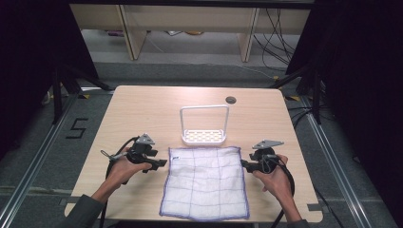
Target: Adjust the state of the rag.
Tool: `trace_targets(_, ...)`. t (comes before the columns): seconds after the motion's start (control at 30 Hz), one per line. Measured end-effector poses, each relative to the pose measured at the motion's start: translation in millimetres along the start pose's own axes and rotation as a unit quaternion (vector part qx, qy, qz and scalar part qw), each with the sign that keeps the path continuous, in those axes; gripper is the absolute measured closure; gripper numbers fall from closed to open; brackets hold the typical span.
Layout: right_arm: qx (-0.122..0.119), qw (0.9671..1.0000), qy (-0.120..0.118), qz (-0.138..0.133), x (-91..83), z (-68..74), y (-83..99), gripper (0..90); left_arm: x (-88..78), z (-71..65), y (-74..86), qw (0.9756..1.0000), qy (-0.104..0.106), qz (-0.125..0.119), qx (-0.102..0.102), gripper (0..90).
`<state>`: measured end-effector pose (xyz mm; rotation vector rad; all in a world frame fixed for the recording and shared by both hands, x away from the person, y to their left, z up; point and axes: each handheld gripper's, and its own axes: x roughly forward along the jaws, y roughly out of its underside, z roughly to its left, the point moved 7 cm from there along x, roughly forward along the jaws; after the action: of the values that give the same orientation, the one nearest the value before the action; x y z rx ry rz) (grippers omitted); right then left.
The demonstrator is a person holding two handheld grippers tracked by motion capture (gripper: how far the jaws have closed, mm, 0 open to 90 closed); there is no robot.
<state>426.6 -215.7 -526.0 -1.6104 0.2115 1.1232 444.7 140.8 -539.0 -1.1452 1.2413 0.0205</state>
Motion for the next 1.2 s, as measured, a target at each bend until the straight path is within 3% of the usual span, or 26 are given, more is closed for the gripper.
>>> trace_targets(0.03,-0.002,0.9999,0.001,0.012,-1.0,-0.1,0.7,51.6,1.4,1.4,0.0,1.0,-0.003,0.004,0.001,37.9)
trace_targets(0.13,-0.011,0.9999,-0.003,0.007,4.0,1.6,-1.3,50.9,7.0,3.3,-2.0,1.0,-0.006,0.006,-0.004,35.8)
trace_targets(0.17,0.005,0.9996,-0.003,0.026,1.6,4.6,-0.1,50.8,9.1,4.1,-3.7,0.9999,-0.009,0.003,-0.007,35.6)
trace_targets(0.27,-0.006,0.9997,-0.003,0.025,3.7,5.3,-0.9,50.9,14.3,7.0,-8.9,0.9999,-0.011,0.002,-0.006,35.6)
trace_targets(0.33,0.001,0.9999,0.002,0.014,5.5,4.1,-4.1,51.5,16.4,8.8,-13.5,0.9998,-0.016,-0.001,-0.007,35.7)
trace_targets(0.37,0.002,0.9997,0.002,0.025,4.1,3.1,-4.1,51.6,17.8,8.3,-15.9,0.9998,-0.015,-0.004,-0.009,36.4)
trace_targets(0.53,-0.01,0.9996,-0.003,0.027,4.2,10.1,-3.1,53.5,25.3,8.4,-26.5,0.9997,-0.023,-0.002,0.013,39.1)
trace_targets(0.6,-0.015,0.9996,-0.009,0.024,0.6,17.7,-1.2,54.1,29.1,8.5,-29.9,0.9997,-0.021,-0.002,0.011,39.4)
trace_targets(0.67,-0.024,0.9991,-0.015,0.03,-3.6,23.9,4.4,54.3,32.9,10.0,-31.4,0.9996,-0.019,0.006,0.019,40.0)
trace_targets(0.77,-0.019,0.9989,-0.02,0.039,-11.0,34.2,16.3,53.5,38.3,12.5,-32.7,0.9993,-0.017,0.016,0.028,40.2)
trace_targets(0.93,-0.02,0.998,-0.03,0.051,-28.0,59.3,45.1,50.8,45.3,15.7,-34.6,0.9995,-0.011,0.014,0.025,43.4)
trace_targets(1.1,-0.027,0.9979,-0.028,0.053,-31.8,67.7,58.6,49.4,48.6,13.6,-32.1,0.9987,-0.008,0.027,0.042,43.8)
trace_targets(1.2,-0.029,0.9976,-0.026,0.058,-29.9,70.2,59.4,49.4,49.4,13.9,-32.5,0.9989,-0.007,0.023,0.039,44.9)
